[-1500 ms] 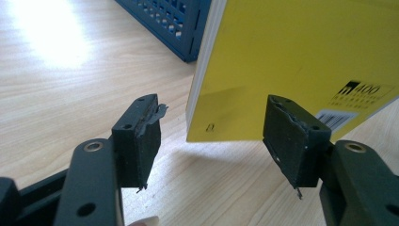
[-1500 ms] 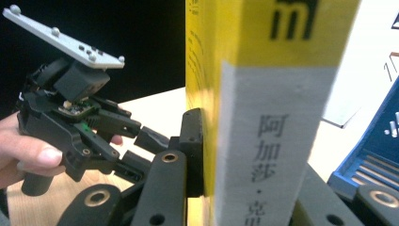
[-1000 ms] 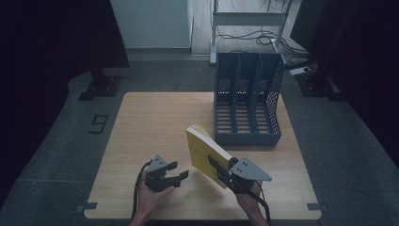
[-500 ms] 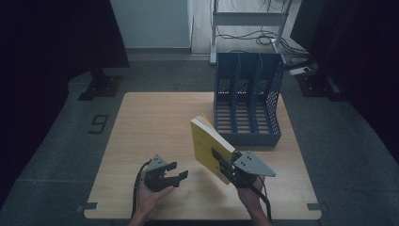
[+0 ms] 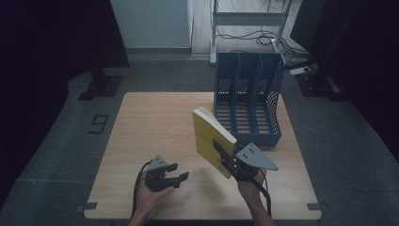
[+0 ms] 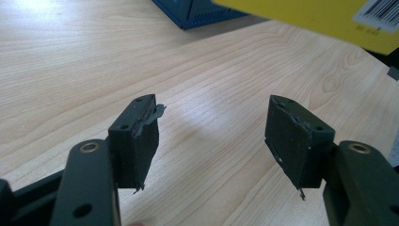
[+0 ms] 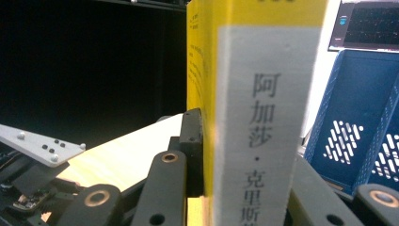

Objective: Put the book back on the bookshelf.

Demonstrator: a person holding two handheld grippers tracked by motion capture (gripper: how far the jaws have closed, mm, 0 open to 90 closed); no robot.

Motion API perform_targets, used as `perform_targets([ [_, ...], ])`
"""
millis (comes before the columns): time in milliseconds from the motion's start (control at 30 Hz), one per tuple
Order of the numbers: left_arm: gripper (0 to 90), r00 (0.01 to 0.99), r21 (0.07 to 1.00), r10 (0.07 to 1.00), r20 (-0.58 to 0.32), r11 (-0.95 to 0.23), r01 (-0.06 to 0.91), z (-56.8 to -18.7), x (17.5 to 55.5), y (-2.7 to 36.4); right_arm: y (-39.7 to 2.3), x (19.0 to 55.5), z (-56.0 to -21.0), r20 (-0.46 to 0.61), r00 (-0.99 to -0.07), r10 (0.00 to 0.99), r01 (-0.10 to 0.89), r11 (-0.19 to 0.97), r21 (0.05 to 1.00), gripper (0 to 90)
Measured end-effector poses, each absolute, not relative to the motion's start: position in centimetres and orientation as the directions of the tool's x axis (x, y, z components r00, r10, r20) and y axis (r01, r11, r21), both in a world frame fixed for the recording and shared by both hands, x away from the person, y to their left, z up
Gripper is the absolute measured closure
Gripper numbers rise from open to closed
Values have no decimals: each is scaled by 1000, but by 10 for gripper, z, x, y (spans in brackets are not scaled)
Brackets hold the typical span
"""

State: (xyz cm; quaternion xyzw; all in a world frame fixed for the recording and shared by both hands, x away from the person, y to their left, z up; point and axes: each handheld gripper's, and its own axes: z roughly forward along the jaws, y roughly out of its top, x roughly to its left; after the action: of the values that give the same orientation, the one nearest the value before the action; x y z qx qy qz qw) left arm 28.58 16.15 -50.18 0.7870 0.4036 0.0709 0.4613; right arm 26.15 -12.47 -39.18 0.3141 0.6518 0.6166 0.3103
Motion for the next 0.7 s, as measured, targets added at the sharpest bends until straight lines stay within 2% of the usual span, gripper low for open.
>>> perform_targets([
  [700,355,655,773,705,-273,-244,585,-504,288,164,-131,268,-381,-6,-590,807,18,21,1000,744],
])
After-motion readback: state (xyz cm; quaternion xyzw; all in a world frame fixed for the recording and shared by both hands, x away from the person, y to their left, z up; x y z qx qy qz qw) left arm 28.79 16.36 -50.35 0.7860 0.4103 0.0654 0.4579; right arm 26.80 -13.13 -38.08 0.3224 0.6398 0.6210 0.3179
